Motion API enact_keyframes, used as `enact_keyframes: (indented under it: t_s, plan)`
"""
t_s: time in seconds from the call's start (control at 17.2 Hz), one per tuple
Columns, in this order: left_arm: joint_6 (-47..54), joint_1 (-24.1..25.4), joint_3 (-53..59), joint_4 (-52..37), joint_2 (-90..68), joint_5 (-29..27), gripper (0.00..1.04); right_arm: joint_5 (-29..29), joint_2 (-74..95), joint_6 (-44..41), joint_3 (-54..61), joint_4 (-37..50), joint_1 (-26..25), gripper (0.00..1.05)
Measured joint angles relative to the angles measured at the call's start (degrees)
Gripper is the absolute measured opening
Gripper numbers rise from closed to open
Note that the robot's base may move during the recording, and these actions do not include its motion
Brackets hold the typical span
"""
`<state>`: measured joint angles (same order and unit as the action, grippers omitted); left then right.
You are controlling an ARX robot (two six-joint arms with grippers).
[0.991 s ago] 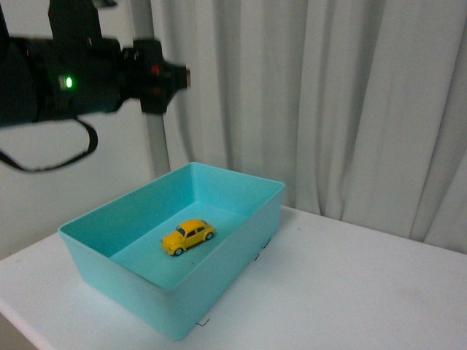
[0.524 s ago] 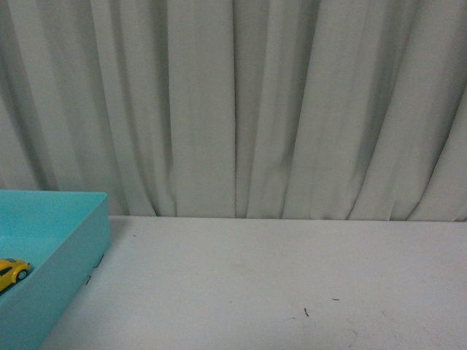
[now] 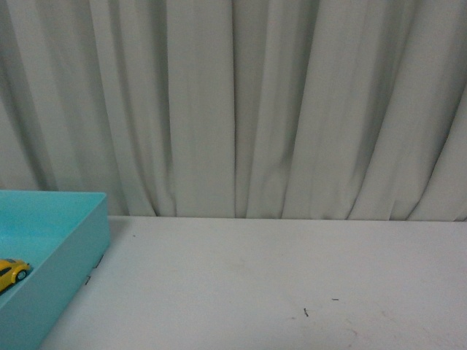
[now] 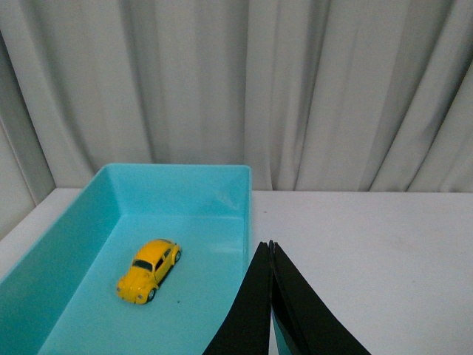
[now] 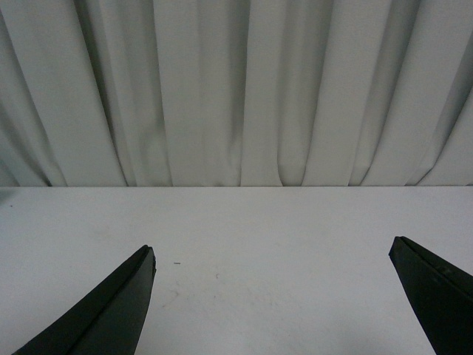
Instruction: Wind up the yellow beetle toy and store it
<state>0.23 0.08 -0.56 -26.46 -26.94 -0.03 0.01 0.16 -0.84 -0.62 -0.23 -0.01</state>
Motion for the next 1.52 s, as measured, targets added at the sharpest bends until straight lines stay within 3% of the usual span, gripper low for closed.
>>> enact_keyframes:
  t_s: [0.29,0.99,1.17,1.52]
  plan:
    - [0.0,0.0,0.0,8.5,9.1,0.0,0.02,0.0,0.0,0.0,0.0,0.0,0.0,0.98]
    - [0.0,0.0,0.0,16.5,17.1,0.0,0.02,0.0,0.0,0.0,0.0,0.0,0.0,0.98]
    - [0.0,0.0,0.0,27.0,25.9,0.0,0.02,0.0,0.0,0.0,0.0,0.0,0.0,0.98]
    - [0.0,0.0,0.0,26.6,26.6,0.0,0.02,0.0,0.0,0.0,0.0,0.0,0.0,0.98]
